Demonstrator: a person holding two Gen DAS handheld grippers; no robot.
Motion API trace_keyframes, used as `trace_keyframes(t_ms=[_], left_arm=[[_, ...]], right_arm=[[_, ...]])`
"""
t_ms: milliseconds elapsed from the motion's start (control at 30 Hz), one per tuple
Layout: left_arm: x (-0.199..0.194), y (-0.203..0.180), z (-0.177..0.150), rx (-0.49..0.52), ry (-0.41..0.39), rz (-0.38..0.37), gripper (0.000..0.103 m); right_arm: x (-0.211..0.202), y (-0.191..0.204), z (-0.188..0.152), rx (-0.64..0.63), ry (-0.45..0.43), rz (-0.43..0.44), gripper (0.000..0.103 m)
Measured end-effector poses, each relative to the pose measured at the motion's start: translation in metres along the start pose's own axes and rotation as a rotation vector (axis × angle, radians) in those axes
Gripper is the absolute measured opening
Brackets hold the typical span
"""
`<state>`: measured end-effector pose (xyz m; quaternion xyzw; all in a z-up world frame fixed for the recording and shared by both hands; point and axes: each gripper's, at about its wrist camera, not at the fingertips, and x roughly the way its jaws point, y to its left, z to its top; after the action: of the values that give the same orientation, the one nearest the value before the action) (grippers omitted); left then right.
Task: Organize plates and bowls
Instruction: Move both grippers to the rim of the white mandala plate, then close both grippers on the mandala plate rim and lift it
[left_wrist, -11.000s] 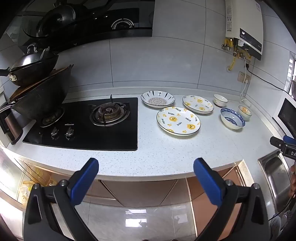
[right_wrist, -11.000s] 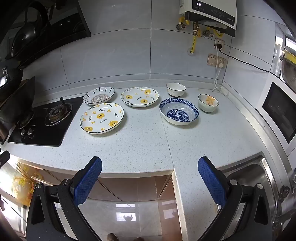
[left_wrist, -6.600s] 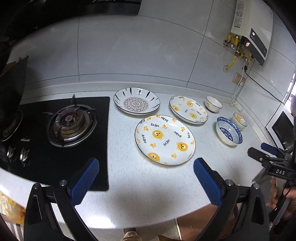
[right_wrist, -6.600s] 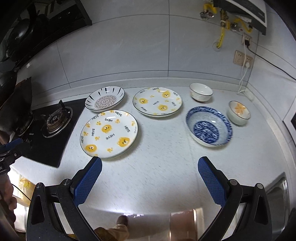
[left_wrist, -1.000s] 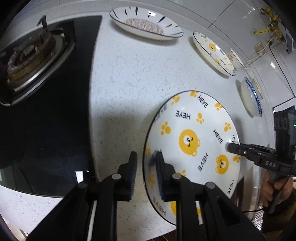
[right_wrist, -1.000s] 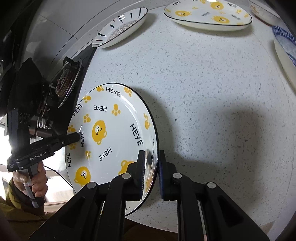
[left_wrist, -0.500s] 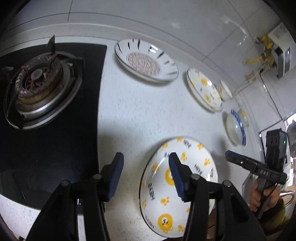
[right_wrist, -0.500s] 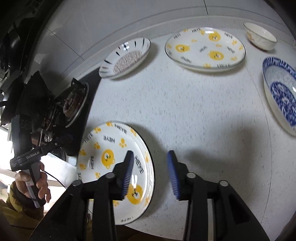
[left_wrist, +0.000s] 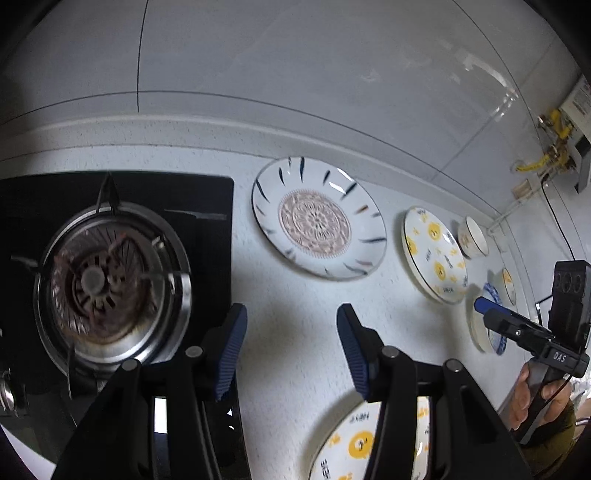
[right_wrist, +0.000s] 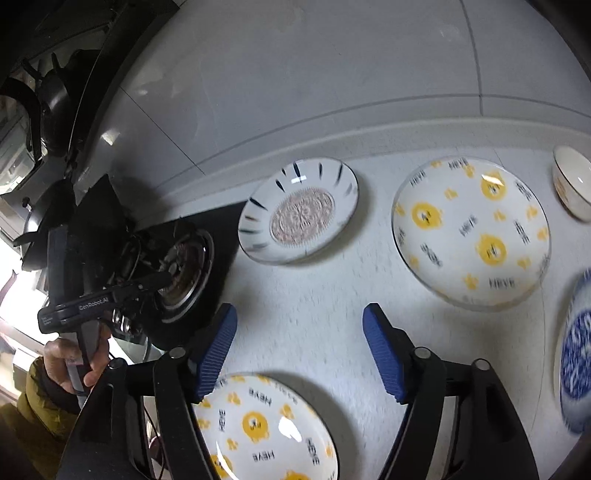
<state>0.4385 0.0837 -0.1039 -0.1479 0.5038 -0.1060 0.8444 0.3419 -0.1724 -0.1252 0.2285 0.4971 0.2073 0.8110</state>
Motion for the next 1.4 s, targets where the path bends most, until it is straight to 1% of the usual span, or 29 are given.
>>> trace_keyframes(t_ms=[33,67,100,133,167,200,233,267,333,367,433,500,567,700,967,1067,1200,1233,1333,1400], left_arm=[[0.003,0.003,0.007,-0.017,-0.003,0.003,0.049],[0.006,0.005,0.013,-0.03,0.003,-0.002,0.049],[0.012,0.008,0.022,-0.046,0.02,-0.014,0.049],[0.016,0.01,0.027,-0.058,0.029,-0.017,0.052],[0.021,0.012,0.033,-0.068,0.033,-0.021,0.057],[0.027,0.014,0.041,-0.084,0.035,-0.026,0.07],[0.031,0.016,0.045,-0.098,0.039,-0.024,0.077],[0.036,0.019,0.05,-0.111,0.044,-0.026,0.078],[0.048,0.023,0.058,-0.132,0.054,-0.017,0.078],[0.053,0.024,0.061,-0.136,0.061,-0.01,0.078],[0.067,0.028,0.067,-0.151,0.082,-0.001,0.078],[0.081,0.032,0.069,-0.177,0.109,-0.019,0.078],[0.096,0.035,0.074,-0.203,0.133,-0.032,0.078],[0.115,0.039,0.077,-0.244,0.153,-0.05,0.078],[0.144,0.033,0.082,-0.228,0.202,-0.045,0.078],[0.154,0.033,0.083,-0.221,0.215,-0.029,0.078],[0.164,0.038,0.086,-0.237,0.221,-0.034,0.075],[0.165,0.038,0.087,-0.232,0.218,-0.031,0.072],[0.168,0.037,0.092,-0.223,0.208,-0.035,0.067],[0.17,0.035,0.094,-0.208,0.205,-0.034,0.063]], right_arm=[[0.002,-0.001,0.006,-0.002,-0.004,0.003,0.07],[0.007,-0.001,0.015,-0.008,-0.006,0.012,0.075],[0.01,-0.001,0.021,-0.012,-0.006,0.018,0.077],[0.015,-0.001,0.03,-0.017,-0.007,0.017,0.078],[0.02,-0.001,0.037,-0.022,-0.002,0.021,0.079],[0.025,-0.002,0.045,-0.028,0.005,0.033,0.08],[0.033,-0.004,0.052,-0.025,0.013,0.032,0.083],[0.041,-0.006,0.06,-0.023,0.018,0.029,0.083],[0.056,-0.011,0.072,-0.013,0.04,0.042,0.084],[0.064,-0.015,0.078,0.001,0.048,0.029,0.084],[0.078,-0.02,0.088,0.007,0.068,0.039,0.084],[0.093,-0.025,0.095,0.02,0.094,0.032,0.084],[0.104,-0.027,0.102,0.006,0.109,0.024,0.084],[0.123,-0.032,0.114,-0.012,0.149,-0.003,0.084],[0.152,-0.037,0.122,-0.048,0.22,-0.023,0.084],[0.159,-0.038,0.122,-0.059,0.247,-0.027,0.084],[0.166,-0.04,0.12,-0.076,0.267,-0.041,0.083],[0.168,-0.041,0.119,-0.082,0.271,-0.043,0.082],[0.169,-0.044,0.116,-0.092,0.276,-0.059,0.072],[0.171,-0.044,0.115,-0.106,0.274,-0.089,0.066]])
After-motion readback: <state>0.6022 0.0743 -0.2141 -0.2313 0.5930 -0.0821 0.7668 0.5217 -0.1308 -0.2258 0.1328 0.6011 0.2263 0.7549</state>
